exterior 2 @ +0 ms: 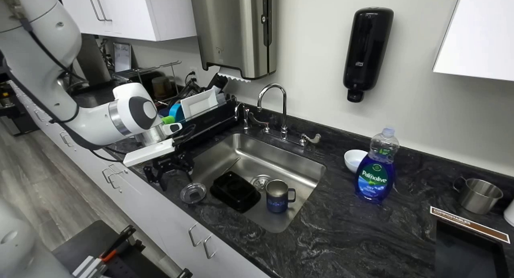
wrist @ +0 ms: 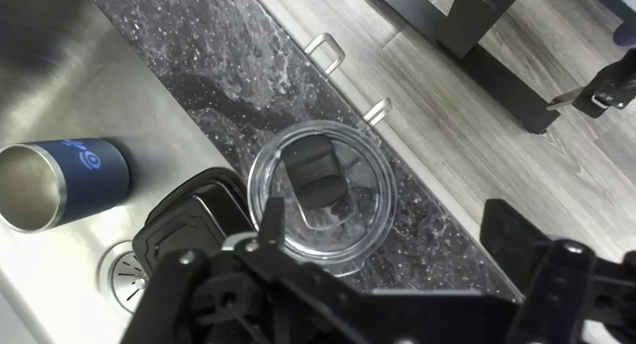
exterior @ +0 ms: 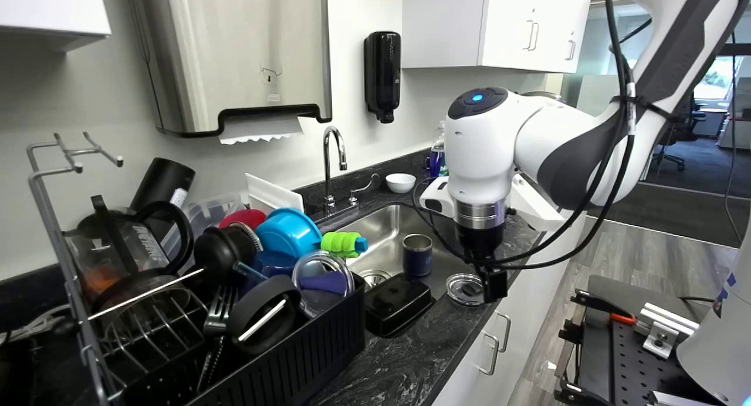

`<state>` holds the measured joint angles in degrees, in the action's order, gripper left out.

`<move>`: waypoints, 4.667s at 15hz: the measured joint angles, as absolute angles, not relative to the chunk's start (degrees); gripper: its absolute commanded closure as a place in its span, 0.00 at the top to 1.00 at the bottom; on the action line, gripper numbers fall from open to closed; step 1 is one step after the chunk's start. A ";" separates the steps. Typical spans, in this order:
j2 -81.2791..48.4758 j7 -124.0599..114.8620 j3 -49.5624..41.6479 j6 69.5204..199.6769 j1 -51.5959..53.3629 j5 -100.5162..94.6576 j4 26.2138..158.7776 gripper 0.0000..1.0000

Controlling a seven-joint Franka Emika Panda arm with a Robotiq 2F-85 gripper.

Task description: Place the lid on the dark blue thermos

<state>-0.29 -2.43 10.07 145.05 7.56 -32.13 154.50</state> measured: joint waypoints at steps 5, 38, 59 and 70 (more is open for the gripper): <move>-3.82 -3.52 9.17 147.24 7.56 -36.41 154.62 1.00; -6.35 -19.41 9.09 148.66 10.25 -54.87 154.82 0.02; -1.42 -7.96 3.52 137.76 5.40 -26.87 141.78 0.02; -15.52 -9.43 -0.78 136.54 3.79 -25.08 127.46 0.02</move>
<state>-15.52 -9.43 -0.78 136.54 3.79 -25.08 127.46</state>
